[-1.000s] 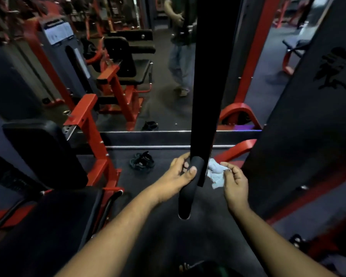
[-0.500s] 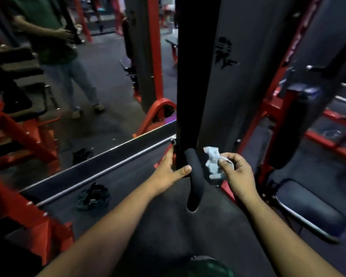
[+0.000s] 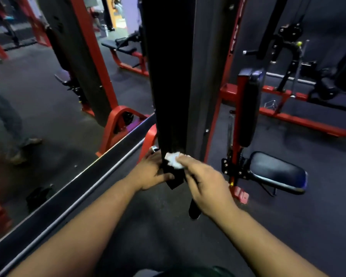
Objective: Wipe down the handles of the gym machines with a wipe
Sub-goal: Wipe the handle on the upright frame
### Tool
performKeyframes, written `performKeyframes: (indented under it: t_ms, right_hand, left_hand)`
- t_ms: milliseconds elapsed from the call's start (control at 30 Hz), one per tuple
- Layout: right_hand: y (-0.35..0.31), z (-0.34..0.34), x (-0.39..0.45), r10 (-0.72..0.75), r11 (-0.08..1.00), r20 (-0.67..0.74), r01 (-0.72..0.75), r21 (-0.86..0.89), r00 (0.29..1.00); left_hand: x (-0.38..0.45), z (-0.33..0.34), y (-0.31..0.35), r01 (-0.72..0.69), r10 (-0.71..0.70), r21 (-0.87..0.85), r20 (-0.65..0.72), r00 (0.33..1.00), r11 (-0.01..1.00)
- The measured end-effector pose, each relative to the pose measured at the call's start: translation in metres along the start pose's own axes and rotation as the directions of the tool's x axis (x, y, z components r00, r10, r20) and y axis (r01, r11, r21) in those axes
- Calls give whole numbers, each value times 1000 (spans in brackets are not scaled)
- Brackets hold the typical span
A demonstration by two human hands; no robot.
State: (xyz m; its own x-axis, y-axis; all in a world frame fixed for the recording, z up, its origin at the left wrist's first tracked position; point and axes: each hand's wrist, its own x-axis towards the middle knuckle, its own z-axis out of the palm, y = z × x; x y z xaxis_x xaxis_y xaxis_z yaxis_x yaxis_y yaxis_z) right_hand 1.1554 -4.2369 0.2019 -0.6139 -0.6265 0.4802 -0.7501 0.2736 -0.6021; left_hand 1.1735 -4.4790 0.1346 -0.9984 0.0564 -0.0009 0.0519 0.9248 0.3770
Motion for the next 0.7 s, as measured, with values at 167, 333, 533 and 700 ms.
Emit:
performKeyframes:
  t_ms: [167,333,533,700]
  right_hand:
    - [-11,35,-11,12,979,-108,-34,-199,994]
    - [-36,55,-2,162,879,-371,-305,-367,914]
    - [-44,75,17,360,571,-475,-593,-568,803]
    - [-39,81,-4,453,640,-624,-720,-270,637]
  left_hand:
    - [31,-8,-19,-244,235,55,131,963,968]
    - [45,-12,-21,-331,315,94,152,937,939]
    - [46,-18,-18,-356,334,119,172,927,927]
    - [44,-19,-15,-383,361,162,151,920,909]
